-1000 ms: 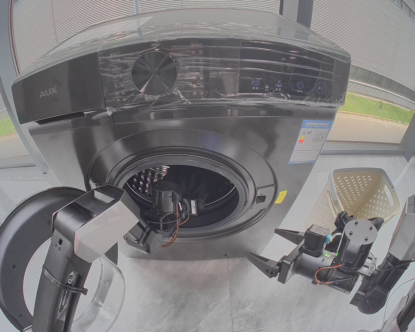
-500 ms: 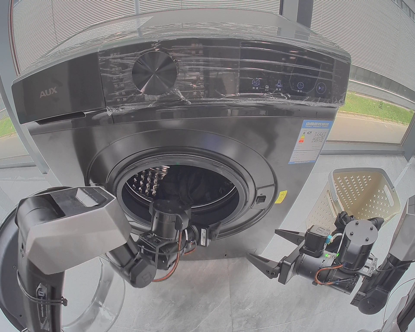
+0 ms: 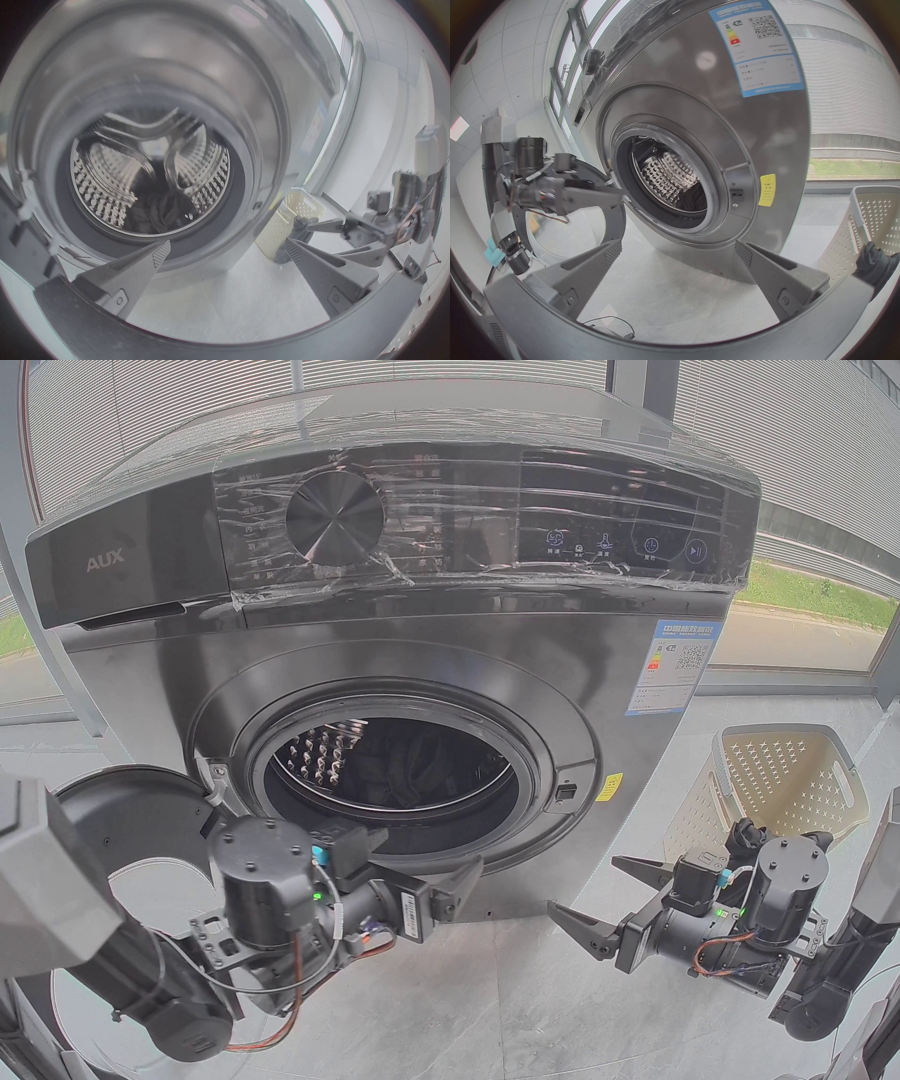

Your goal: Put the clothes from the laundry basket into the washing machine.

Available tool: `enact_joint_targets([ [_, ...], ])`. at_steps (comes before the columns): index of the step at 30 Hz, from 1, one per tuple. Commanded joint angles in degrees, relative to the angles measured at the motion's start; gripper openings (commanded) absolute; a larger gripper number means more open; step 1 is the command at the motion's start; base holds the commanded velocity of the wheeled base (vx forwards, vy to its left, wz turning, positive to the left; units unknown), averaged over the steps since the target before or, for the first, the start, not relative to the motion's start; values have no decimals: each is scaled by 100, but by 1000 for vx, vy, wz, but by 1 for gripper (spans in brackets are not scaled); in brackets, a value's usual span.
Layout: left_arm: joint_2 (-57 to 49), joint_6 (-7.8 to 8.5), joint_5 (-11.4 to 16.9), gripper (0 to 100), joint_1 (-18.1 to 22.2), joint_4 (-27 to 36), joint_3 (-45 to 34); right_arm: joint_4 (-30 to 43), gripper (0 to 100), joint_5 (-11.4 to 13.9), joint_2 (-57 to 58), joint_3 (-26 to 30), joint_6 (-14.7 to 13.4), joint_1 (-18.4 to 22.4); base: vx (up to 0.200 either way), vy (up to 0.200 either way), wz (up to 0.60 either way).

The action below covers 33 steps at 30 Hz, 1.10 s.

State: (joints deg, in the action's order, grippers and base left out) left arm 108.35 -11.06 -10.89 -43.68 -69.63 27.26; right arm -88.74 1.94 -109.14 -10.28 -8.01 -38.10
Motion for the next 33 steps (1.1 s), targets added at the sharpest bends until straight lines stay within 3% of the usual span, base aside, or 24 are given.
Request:
enact_joint_targets([
  [1,-1360,-11,-186,100,-9,-138,-660,-3,100,-176,156,70,89,391,0,0,0],
  [10,-2195,16,-203,100,299,-103,-1355,5,100,-370,640,439,203,531,-22,0,0],
  [14,-2389,174,-203,100,439,-103,-1513,5,100,-458,974,782,203,566,-200,0,0],
  [17,-2441,447,-177,100,738,-112,-1706,32,100,-458,1123,1028,238,681,-200,0,0],
  [19,-2468,543,-124,100,887,-112,-1785,32,100,-458,1167,1028,230,742,-200,0,0],
  [25,-2828,640,-115,100,975,-103,-2049,172,100,-475,1440,1028,203,865,-200,0,0],
  [28,-3109,921,-124,100,1002,-77,-2172,770,100,-827,1923,1028,186,769,-200,0,0],
  [33,-3566,1018,-168,100,1019,-50,-2401,2299,100,-1152,3057,1028,186,602,-200,0,0],
])
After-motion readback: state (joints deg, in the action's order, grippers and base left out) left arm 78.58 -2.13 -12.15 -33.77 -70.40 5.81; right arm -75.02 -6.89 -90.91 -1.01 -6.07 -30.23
